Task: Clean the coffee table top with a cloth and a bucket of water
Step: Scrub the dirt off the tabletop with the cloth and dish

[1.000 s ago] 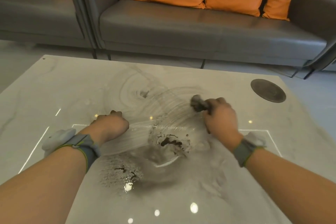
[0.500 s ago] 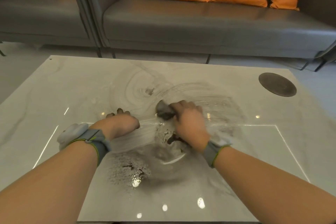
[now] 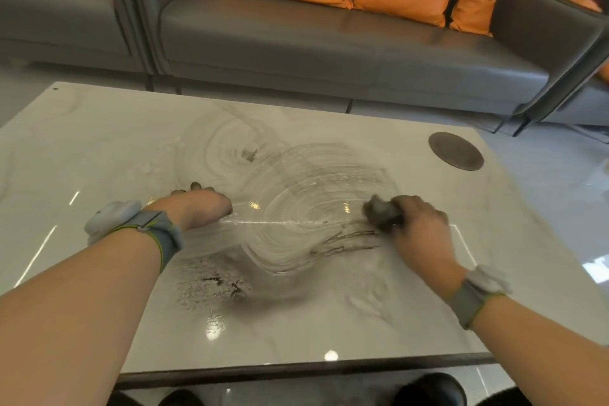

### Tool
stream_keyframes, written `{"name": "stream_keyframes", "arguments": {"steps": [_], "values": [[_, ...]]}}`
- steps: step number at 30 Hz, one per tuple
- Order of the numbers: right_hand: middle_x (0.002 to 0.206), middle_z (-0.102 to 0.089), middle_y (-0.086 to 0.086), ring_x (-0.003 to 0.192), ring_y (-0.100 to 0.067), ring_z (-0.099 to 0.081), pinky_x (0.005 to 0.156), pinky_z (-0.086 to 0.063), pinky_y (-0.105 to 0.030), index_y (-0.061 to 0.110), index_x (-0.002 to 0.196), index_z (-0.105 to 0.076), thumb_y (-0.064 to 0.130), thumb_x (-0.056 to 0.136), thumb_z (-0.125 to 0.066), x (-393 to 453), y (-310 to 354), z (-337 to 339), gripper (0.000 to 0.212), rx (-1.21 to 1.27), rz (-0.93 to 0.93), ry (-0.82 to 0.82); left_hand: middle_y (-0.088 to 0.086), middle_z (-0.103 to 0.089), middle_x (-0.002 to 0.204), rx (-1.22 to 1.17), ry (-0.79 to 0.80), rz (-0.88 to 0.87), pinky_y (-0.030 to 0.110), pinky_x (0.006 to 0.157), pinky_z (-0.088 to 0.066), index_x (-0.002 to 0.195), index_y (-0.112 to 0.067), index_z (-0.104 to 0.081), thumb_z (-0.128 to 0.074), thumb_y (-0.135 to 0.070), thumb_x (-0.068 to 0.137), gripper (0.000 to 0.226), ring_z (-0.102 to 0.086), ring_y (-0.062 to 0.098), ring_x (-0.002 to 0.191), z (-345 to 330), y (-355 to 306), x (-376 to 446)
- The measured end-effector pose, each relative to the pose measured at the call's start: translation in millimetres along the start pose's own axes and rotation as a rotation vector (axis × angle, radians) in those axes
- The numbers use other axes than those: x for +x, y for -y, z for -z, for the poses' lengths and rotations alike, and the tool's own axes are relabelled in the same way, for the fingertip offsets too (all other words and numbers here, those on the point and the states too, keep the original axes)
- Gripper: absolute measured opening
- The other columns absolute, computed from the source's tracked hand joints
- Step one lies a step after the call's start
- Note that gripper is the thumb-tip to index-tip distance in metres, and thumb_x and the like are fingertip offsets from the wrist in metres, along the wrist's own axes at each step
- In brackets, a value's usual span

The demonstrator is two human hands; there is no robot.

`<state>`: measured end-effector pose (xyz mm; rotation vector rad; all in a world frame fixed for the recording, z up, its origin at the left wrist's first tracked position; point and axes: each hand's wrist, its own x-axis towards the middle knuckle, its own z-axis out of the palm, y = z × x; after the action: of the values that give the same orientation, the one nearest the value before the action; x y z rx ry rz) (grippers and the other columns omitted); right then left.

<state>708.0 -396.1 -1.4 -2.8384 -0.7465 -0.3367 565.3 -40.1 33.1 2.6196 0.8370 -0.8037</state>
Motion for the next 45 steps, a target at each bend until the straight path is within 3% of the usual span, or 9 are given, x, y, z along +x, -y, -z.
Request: {"name": "stream_keyframes", "arguments": {"steps": [4,8,17,21,27,30,34,41,45], "values": [[0.108,-0.059,-0.012,0.097,-0.038,-0.059,0.085,-0.046,-0.044,0.015,0.118,-0.057,0.02,0.088,-0.05,-5,-37,7,0.032,-0.046,-0.404,0.08,0.006,-0.046,0.119,0.028,0.007,-0.045,0.047,0.098,-0.029,0.102,-0.018,-0.052,-0.038,-0.032,0.085,0.026,-0.031,0.028,0.119,-4,10,12],[0.111,-0.057,-0.014,0.101,-0.04,-0.057,0.087,-0.049,-0.046,0.013,0.118,-0.058,0.026,0.088,-0.052,-12,-17,-5,0.033,-0.022,-0.449,0.109,0.012,-0.047,0.117,0.032,0.018,-0.025,0.047,0.092,-0.032,0.092,-0.017,-0.051,-0.032,-0.023,0.082,0.022,-0.034,0.034,0.116,-6,11,16],[0.099,-0.06,-0.004,0.09,-0.031,-0.058,0.075,-0.044,-0.041,0.022,0.105,-0.061,0.033,0.073,-0.054,-48,114,-22,0.035,0.029,0.028,0.093,0.014,-0.049,0.12,-0.135,0.012,0.025,0.046,0.104,-0.031,0.082,-0.014,-0.044,-0.037,-0.017,0.095,0.016,-0.033,0.038,0.133,-9,11,21],[0.103,-0.06,0.002,0.093,-0.026,-0.056,0.079,-0.043,-0.041,0.026,0.11,-0.061,0.03,0.077,-0.049,-54,146,-17,0.035,0.11,0.164,0.09,0.024,-0.036,0.148,-0.139,0.026,0.025,0.05,0.113,-0.027,0.125,-0.006,-0.049,-0.035,-0.035,0.087,0.05,-0.032,0.043,0.137,-7,16,31],[0.109,-0.059,-0.001,0.098,-0.028,-0.054,0.084,-0.04,-0.041,0.024,0.109,-0.064,0.024,0.077,-0.048,-35,216,-24,0.036,0.151,0.466,0.101,0.02,-0.057,0.132,-0.261,-0.07,-0.033,0.04,0.097,-0.042,0.126,0.003,-0.058,-0.035,-0.017,0.102,0.039,-0.053,0.036,0.124,-5,10,8],[0.108,-0.058,-0.001,0.1,-0.028,-0.053,0.086,-0.038,-0.041,0.024,0.109,-0.065,0.022,0.076,-0.049,-36,223,-29,0.037,0.158,0.649,0.156,0.019,-0.056,0.135,-0.289,-0.131,-0.018,0.036,0.104,-0.041,0.125,0.002,-0.059,-0.029,-0.011,0.105,0.038,-0.053,0.032,0.124,-7,12,8],[0.107,-0.061,0.003,0.103,-0.024,-0.057,0.096,-0.039,-0.043,0.025,0.109,-0.064,0.02,0.075,-0.063,-42,192,-25,0.034,0.144,0.833,0.212,0.02,-0.054,0.138,-0.231,-0.105,-0.057,0.044,0.109,-0.039,0.127,0.0,-0.057,-0.022,-0.035,0.09,0.061,-0.05,0.038,0.128,-8,19,17],[0.107,-0.062,0.007,0.102,-0.021,-0.058,0.092,-0.04,-0.039,0.029,0.104,-0.065,0.027,0.075,-0.041,-43,102,8,0.038,0.058,0.644,0.278,0.015,-0.05,0.146,-0.259,-0.132,-0.042,0.037,0.113,-0.031,0.131,-0.001,-0.056,-0.03,-0.018,0.105,0.041,-0.045,0.031,0.134,-9,12,19],[0.095,-0.064,-0.003,0.085,-0.032,-0.059,0.075,-0.049,-0.041,0.02,0.102,-0.067,0.016,0.068,-0.041,-43,62,22,0.043,0.1,0.369,0.127,0.015,-0.047,0.148,-0.322,-0.134,-0.024,0.034,0.111,-0.03,0.136,0.0,-0.053,-0.029,-0.015,0.105,0.041,-0.043,0.03,0.136,-9,10,18]]}}
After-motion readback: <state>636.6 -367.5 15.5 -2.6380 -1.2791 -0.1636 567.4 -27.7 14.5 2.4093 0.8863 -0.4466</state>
